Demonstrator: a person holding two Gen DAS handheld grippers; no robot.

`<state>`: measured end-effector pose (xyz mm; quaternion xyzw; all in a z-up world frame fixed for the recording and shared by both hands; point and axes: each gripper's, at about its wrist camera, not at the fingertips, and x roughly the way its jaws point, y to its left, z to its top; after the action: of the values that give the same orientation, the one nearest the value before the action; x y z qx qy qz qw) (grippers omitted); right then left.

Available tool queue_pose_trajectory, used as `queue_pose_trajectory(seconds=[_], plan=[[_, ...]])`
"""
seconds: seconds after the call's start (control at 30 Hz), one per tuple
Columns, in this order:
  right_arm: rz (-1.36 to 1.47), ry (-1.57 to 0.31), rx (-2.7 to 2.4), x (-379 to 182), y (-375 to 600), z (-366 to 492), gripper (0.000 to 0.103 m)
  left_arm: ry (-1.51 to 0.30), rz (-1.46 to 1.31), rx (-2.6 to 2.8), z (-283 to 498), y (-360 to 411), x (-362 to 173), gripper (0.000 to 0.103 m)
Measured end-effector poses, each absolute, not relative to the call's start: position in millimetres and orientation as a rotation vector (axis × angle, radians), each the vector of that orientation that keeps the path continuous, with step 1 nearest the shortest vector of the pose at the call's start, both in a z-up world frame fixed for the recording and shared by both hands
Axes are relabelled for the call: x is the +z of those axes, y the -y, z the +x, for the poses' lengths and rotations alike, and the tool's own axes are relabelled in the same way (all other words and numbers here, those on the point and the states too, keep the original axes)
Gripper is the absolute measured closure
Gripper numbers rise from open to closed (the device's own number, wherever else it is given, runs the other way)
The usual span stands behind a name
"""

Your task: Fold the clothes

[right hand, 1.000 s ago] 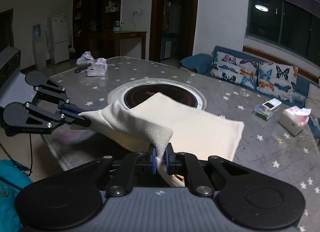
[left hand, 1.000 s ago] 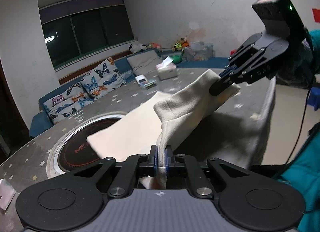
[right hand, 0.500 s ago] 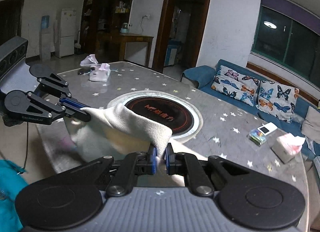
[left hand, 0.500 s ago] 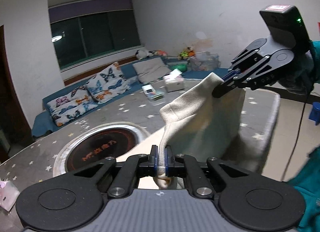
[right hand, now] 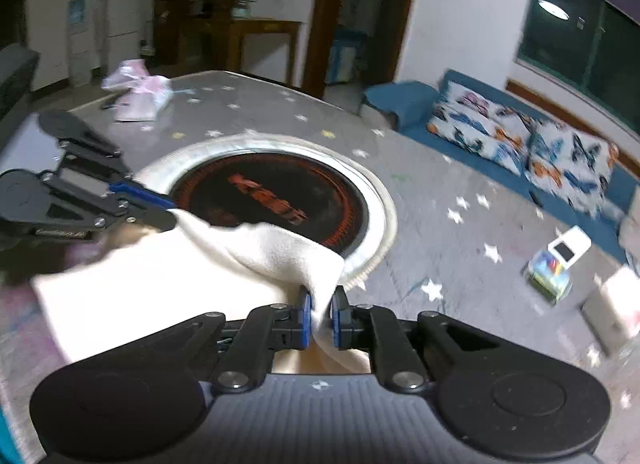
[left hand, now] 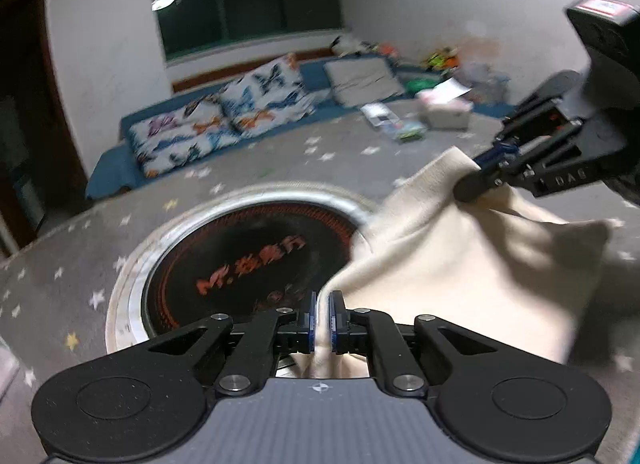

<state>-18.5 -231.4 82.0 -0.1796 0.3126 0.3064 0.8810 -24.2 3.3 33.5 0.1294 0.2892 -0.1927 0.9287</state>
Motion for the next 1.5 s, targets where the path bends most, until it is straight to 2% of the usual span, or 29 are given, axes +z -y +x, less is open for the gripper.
queue_pose_trajectory(seconds=[0.13,0.2,0.23,0.47,0.63,0.8,0.97,1.07,1.2,1.43,1.5], plan=[[-0.299,-0.685,0.591,56.3,237.3,-3.5,0.090,-0.617,0.254,-0.364,-15.5,-2.2,22.4,0.093],[-0.259,-0.687,0.563,52.0,244.0,-1.2,0.079,-0.624,0.256,-0.339,-14.9,-0.8,22.0,0.091],[-0.244,-0.685,0.553,51.7,247.3,-0.8,0.079,-0.627,0.259,-0.321,-13.7,-1.4,21.6,0.091],[-0.147,-0.650,0.487,73.3,282.1,-15.4,0.079,-0.635,0.178,-0.244,-14.0,-10.3,37.8,0.091],[-0.120,-0.678,0.482,74.6,295.3,-34.9,0.079,-0.641,0.094,-0.342,-25.0,11.7,56.4,0.091],[-0.097,-0.707,0.472,63.1,300.7,-40.2,0.079,-0.762,0.082,-0.366,-11.0,42.9,43.2,0.091],[-0.052,-0.699,0.432,63.1,317.2,-44.7,0.079,-0.779,0.081,-0.339,-4.5,44.6,33.6,0.090],[-0.042,-0.709,0.409,64.2,333.2,-46.7,0.079,-0.770,0.092,-0.328,-6.2,44.4,31.7,0.084],[-0.012,-0.734,0.419,58.2,340.0,-45.1,0.083,-0.768,0.116,-0.313,-6.6,48.9,31.8,0.083],[0.020,-0.745,0.455,43.2,328.3,-32.5,0.084,-0.744,0.155,-0.292,-8.3,53.5,30.1,0.078],[0.031,-0.738,0.459,42.1,327.3,-30.0,0.090,-0.738,0.156,-0.289,-8.7,54.0,29.5,0.077]])
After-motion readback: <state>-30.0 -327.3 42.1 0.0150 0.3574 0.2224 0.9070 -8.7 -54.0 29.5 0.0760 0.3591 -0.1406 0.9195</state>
